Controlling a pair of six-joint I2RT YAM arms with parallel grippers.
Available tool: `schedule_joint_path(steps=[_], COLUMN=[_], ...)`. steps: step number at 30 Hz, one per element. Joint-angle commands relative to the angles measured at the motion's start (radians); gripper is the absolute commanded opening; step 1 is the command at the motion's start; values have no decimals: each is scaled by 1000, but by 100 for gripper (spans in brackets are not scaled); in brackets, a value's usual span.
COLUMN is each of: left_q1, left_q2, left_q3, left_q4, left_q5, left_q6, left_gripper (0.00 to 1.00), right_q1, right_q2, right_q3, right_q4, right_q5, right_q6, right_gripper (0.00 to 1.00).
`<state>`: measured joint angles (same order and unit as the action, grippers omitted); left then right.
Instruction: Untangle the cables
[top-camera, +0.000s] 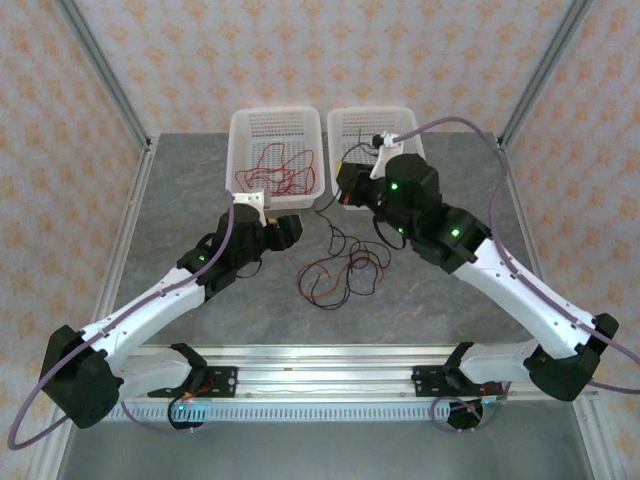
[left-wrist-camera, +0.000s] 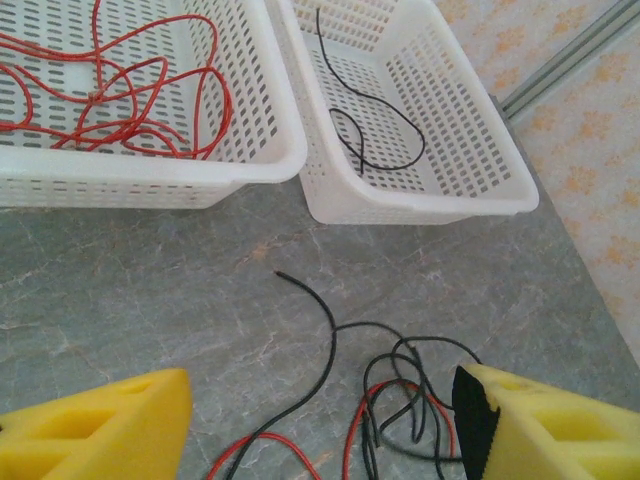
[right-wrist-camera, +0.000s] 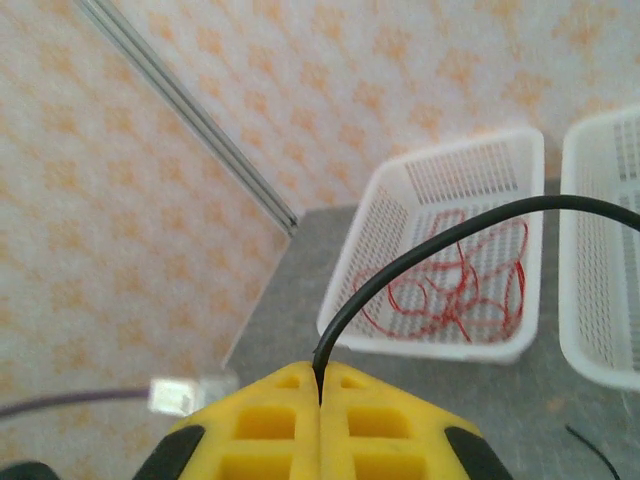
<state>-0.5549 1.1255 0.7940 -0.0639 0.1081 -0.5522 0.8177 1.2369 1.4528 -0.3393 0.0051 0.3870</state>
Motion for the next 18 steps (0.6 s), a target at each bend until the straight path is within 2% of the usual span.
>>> schedule_joint_path(steps=[1, 11, 18], left_q1=[-7, -15, -71], left_q2=[-3, -9, -4], left_q3=[-14, -34, -40], left_q4=[39, 63, 97], left_q5=[1, 15, -5], left_q6=[-3, 3, 42], left_gripper=[70, 70, 70], right_q1=[6, 5, 6], right_q2=[17, 47, 26], right_q3=[86, 275, 348], right_q4=[-15, -3, 78], right_q5=[38, 16, -28], right_q6=[-53, -92, -63], right_gripper=[0, 0, 0])
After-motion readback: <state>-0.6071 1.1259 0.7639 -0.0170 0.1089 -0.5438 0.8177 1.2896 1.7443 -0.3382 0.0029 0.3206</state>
